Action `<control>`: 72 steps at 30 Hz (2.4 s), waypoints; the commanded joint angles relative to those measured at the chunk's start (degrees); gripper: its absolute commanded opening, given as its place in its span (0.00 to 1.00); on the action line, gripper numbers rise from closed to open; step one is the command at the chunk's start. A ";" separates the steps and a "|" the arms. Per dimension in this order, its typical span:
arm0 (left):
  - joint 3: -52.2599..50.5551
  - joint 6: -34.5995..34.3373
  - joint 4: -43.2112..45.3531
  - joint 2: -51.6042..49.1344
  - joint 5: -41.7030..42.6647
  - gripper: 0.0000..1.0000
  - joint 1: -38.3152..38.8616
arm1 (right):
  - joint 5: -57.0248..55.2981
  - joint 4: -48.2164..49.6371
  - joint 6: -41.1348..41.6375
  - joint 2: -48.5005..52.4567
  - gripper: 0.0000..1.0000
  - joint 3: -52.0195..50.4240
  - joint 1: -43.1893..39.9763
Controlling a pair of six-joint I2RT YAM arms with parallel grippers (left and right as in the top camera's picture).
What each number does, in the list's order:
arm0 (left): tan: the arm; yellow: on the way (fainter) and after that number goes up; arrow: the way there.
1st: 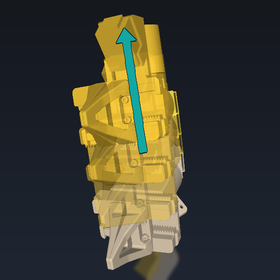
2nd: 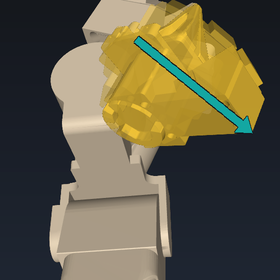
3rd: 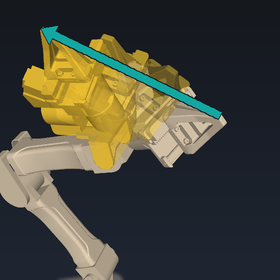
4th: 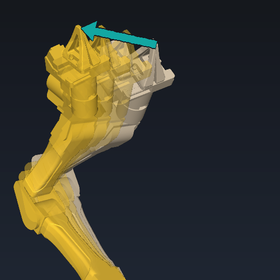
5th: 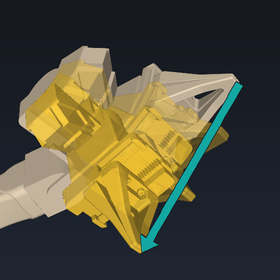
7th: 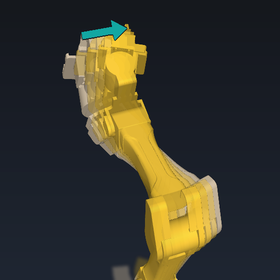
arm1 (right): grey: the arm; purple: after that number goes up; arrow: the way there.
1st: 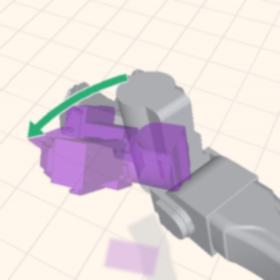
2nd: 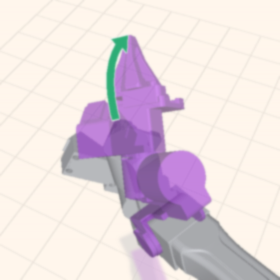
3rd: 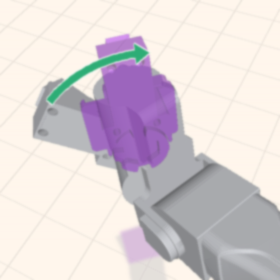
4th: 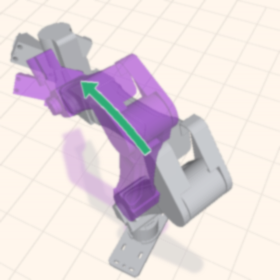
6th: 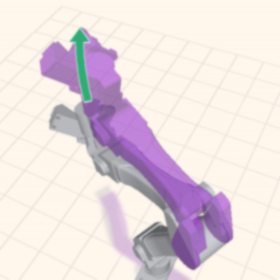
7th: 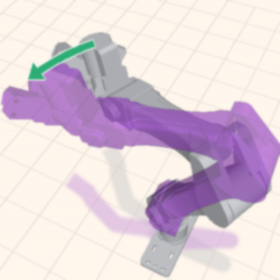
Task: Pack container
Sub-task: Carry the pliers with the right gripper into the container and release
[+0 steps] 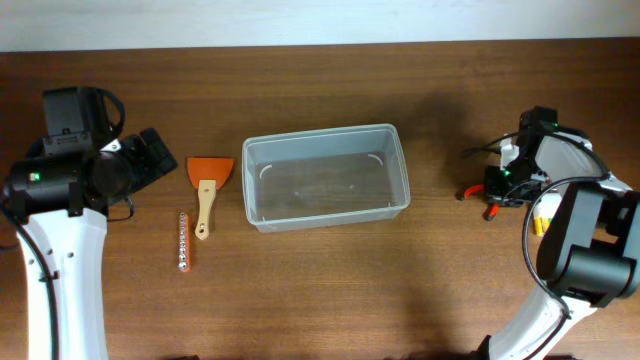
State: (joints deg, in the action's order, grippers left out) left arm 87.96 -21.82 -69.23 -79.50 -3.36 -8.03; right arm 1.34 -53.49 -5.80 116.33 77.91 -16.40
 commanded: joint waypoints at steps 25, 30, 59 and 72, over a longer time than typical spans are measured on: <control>0.11 8.74 -0.09 -0.28 1.07 0.99 -18.58 | 2.97 -18.82 -29.99 -18.08 0.04 32.79 26.21; 0.11 12.02 -0.79 -0.28 3.30 0.99 -16.02 | -0.50 -18.88 -34.49 -14.82 0.04 32.61 36.15; 0.11 13.99 -0.92 -0.28 4.07 0.99 -6.25 | 9.01 -17.00 -53.96 11.43 0.04 32.57 45.53; 0.11 14.01 -0.94 -0.28 4.04 0.99 -6.25 | 11.58 -16.79 -53.70 14.34 0.34 32.57 45.53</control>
State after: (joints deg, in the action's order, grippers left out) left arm 87.96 -8.86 -70.08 -79.50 0.05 -14.50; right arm 11.16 -70.08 -59.07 130.56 110.45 29.04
